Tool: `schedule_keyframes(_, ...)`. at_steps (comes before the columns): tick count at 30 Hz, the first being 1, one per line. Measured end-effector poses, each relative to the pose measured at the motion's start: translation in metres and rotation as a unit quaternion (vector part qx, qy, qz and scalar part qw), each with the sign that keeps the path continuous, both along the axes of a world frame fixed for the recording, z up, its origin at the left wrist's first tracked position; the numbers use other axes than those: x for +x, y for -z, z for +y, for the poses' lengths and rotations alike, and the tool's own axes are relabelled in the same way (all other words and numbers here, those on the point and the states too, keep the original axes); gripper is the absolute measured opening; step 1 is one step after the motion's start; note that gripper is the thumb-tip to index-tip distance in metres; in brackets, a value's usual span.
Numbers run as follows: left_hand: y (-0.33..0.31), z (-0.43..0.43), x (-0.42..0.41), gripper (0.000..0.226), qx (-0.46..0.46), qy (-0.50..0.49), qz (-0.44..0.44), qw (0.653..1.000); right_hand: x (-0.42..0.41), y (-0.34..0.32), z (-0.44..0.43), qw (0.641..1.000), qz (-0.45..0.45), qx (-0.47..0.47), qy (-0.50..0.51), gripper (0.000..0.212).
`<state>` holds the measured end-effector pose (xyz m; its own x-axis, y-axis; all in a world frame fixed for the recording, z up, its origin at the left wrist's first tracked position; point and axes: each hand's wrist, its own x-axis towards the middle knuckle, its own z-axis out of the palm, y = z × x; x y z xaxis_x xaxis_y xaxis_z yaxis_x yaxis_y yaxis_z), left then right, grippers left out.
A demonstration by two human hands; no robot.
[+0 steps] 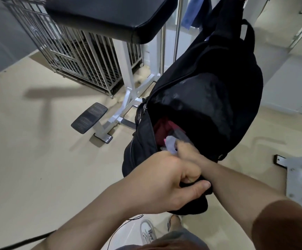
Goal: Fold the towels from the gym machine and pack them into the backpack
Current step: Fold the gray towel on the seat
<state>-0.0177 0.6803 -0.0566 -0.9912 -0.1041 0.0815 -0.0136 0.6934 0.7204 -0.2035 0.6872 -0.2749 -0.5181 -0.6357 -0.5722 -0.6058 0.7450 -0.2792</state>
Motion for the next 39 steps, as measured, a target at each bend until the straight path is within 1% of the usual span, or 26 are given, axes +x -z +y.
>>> schedule_keyframes(2,-0.002,0.000,0.000,0.051,0.005,0.007,-0.004,1.000,0.001,0.006,-0.001,0.998,-0.060,0.006,0.001,0.047)
schedule_keyframes(3,-0.003,0.000,0.000,0.051,0.007,0.010,-0.007,1.000,0.000,0.006,-0.001,0.998,-0.064,0.005,0.000,0.048)
schedule_keyframes(5,-0.004,0.002,0.001,0.051,0.019,0.017,-0.014,1.000,-0.005,0.004,-0.002,1.000,-0.022,0.001,-0.020,0.053)
schedule_keyframes(7,-0.007,0.005,0.002,0.051,0.027,0.027,-0.018,0.999,-0.010,0.003,-0.008,0.997,0.019,0.002,-0.081,0.059)
schedule_keyframes(8,-0.009,0.007,0.002,0.052,0.033,0.034,-0.019,0.999,-0.013,0.005,-0.014,0.993,0.017,0.018,-0.119,0.060)
schedule_keyframes(11,-0.016,0.007,-0.002,0.053,0.067,0.051,-0.020,0.996,-0.014,0.010,-0.024,0.981,-0.023,0.102,-0.164,0.030)
schedule_keyframes(12,-0.017,0.006,-0.004,0.053,0.074,0.053,-0.020,0.996,-0.014,0.014,-0.024,0.979,-0.021,0.119,-0.167,0.025)
schedule_keyframes(14,-0.015,0.002,-0.008,0.053,0.087,0.051,-0.018,0.995,-0.020,0.032,-0.019,0.983,-0.029,0.126,-0.134,0.020)
schedule_keyframes(17,-0.005,0.001,-0.013,0.053,0.115,0.050,-0.027,0.992,-0.034,0.045,-0.004,0.991,0.027,0.095,-0.095,0.044)
schedule_keyframes(19,0.000,0.004,-0.016,0.053,0.135,0.055,-0.034,0.989,-0.038,0.017,0.007,0.991,0.113,0.028,-0.062,0.055)
schedule_keyframes(21,0.003,0.008,-0.021,0.053,0.154,0.064,-0.035,0.985,-0.042,-0.012,0.009,0.984,0.171,-0.053,-0.026,0.047)
schedule_keyframes(22,0.003,0.010,-0.023,0.053,0.160,0.067,-0.033,0.984,-0.043,-0.021,0.006,0.980,0.184,-0.073,-0.019,0.040)
schedule_keyframes(23,0.003,0.011,-0.024,0.053,0.167,0.069,-0.030,0.983,-0.044,-0.026,0.001,0.981,0.177,-0.083,-0.018,0.037)
schedule_keyframes(24,0.003,0.011,-0.026,0.053,0.172,0.068,-0.027,0.982,-0.042,-0.029,-0.004,0.987,0.147,-0.061,-0.027,0.042)
schedule_keyframes(27,0.001,0.008,-0.026,0.053,0.184,0.049,-0.022,0.981,-0.030,-0.028,-0.011,0.996,-0.025,0.031,-0.083,0.082)
schedule_keyframes(28,0.001,0.006,-0.026,0.053,0.192,0.034,-0.024,0.981,-0.025,-0.033,-0.009,0.994,-0.064,0.027,-0.083,0.085)
schedule_keyframes(29,0.002,0.003,-0.025,0.053,0.201,0.020,-0.027,0.979,-0.023,-0.041,-0.006,0.993,-0.089,-0.004,-0.074,0.081)
schedule_keyframes(31,0.005,-0.003,-0.027,0.052,0.206,-0.006,-0.016,0.978,-0.020,-0.070,0.004,0.984,-0.141,-0.094,-0.056,0.057)
schedule_keyframes(32,0.008,-0.007,-0.029,0.051,0.202,-0.023,-0.004,0.979,-0.018,-0.088,0.012,0.970,-0.200,-0.132,-0.031,0.046)
schedule_keyframes(33,0.011,-0.011,-0.032,0.050,0.197,-0.040,0.010,0.980,-0.015,-0.111,0.023,0.948,-0.270,-0.169,-0.004,0.041)
schedule_keyframes(34,0.015,-0.016,-0.035,0.050,0.191,-0.054,0.022,0.980,-0.011,-0.134,0.034,0.921,-0.333,-0.199,0.019,0.041)
schedule_keyframes(35,0.020,-0.021,-0.036,0.051,0.183,-0.067,0.031,0.980,-0.007,-0.153,0.045,0.901,-0.370,-0.222,0.032,0.042)
schedule_keyframes(36,0.025,-0.025,-0.038,0.052,0.174,-0.079,0.033,0.981,-0.004,-0.166,0.055,0.895,-0.369,-0.247,0.033,0.041)
schedule_keyframes(37,0.031,-0.030,-0.038,0.052,0.162,-0.087,0.029,0.983,-0.004,-0.176,0.064,0.900,-0.329,-0.284,0.039,0.036)
schedule_keyframes(38,0.036,-0.034,-0.039,0.052,0.146,-0.092,0.020,0.985,-0.007,-0.180,0.069,0.908,-0.243,-0.336,0.058,0.026)
schedule_keyframes(39,0.040,-0.038,-0.040,0.050,0.125,-0.093,0.007,0.988,-0.015,-0.182,0.073,0.903,-0.138,-0.394,0.101,0.014)
